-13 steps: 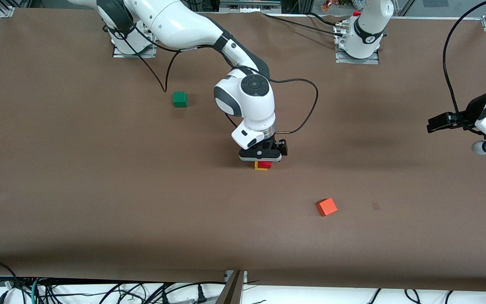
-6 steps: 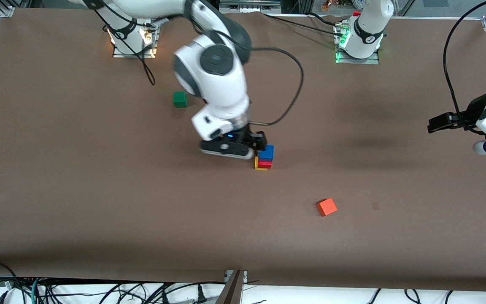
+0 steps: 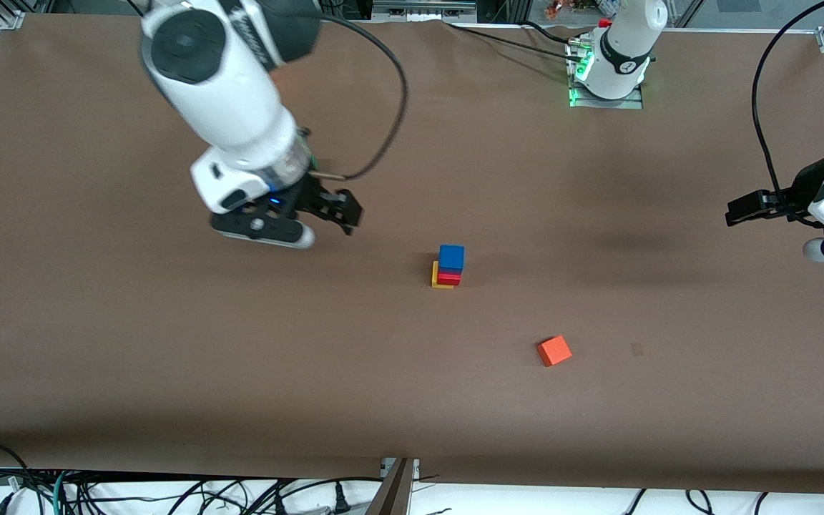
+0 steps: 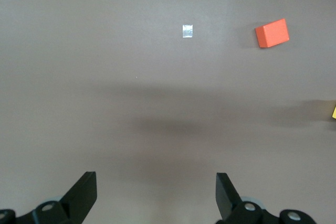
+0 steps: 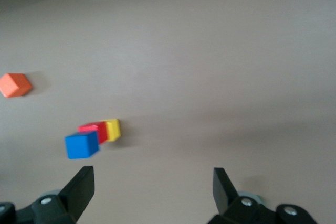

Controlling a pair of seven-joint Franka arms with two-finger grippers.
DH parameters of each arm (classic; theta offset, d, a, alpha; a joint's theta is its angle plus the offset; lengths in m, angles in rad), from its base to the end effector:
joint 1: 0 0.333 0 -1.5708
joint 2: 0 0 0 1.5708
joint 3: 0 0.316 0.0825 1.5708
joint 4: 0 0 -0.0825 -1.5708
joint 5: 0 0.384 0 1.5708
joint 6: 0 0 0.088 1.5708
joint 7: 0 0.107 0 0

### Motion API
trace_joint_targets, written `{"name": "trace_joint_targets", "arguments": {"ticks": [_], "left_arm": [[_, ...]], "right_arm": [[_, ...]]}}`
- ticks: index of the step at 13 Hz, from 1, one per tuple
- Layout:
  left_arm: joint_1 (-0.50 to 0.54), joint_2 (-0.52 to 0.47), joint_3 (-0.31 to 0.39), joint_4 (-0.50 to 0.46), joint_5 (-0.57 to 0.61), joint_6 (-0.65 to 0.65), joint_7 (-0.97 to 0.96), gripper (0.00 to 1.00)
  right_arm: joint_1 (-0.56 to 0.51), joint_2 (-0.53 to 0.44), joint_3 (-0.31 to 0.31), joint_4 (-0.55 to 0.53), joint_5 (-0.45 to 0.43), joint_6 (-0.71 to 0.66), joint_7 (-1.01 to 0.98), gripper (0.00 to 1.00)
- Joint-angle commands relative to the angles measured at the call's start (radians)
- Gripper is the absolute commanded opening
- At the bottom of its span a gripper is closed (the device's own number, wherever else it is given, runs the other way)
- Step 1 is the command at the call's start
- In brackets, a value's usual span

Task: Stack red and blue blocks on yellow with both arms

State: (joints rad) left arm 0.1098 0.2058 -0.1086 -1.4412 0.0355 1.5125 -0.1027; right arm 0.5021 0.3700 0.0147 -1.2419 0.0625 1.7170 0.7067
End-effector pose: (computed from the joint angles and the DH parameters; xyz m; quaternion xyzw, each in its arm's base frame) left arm 0.6071 0.0111 0.5613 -0.9964 -0.0521 0.0662 0.0100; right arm 0.5867 0.3379 0.5675 -0.9932 0.0982 -0.0236 0.0578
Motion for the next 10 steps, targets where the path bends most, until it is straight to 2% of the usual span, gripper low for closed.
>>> {"name": "trace_joint_targets", "arguments": {"ticks": [1, 3, 5, 7, 8, 10], "left_arm": [[-0.004, -0.013, 0.006, -0.002, -0.011, 0.005, 0.017, 1.00], [-0.005, -0.013, 0.006, -0.002, -0.008, 0.005, 0.015, 1.00], [-0.005, -0.013, 0.006, -0.002, -0.006, 0.005, 0.015, 1.00], [-0.005, -0.013, 0.007, -0.002, -0.005, 0.005, 0.015, 1.00], [-0.005, -0.013, 0.006, -0.001, -0.005, 0.005, 0.015, 1.00], [-0.005, -0.013, 0.007, -0.001, -0.003, 0.005, 0.014, 1.00]], "right_arm": [[-0.112, -0.181, 0.019, -0.197, 0.019, -0.055, -0.166, 1.00], [-0.210, -0.267, 0.027, -0.269, 0.016, -0.105, -0.304, 1.00], [-0.315, -0.341, 0.062, -0.350, 0.011, -0.106, -0.451, 1.00], [-0.333, -0.365, 0.053, -0.363, -0.007, -0.132, -0.501, 1.00], [-0.332, -0.364, 0.041, -0.354, -0.039, -0.149, -0.507, 1.00], [-0.329, -0.353, 0.039, -0.337, -0.047, -0.149, -0.507, 1.00]]}}
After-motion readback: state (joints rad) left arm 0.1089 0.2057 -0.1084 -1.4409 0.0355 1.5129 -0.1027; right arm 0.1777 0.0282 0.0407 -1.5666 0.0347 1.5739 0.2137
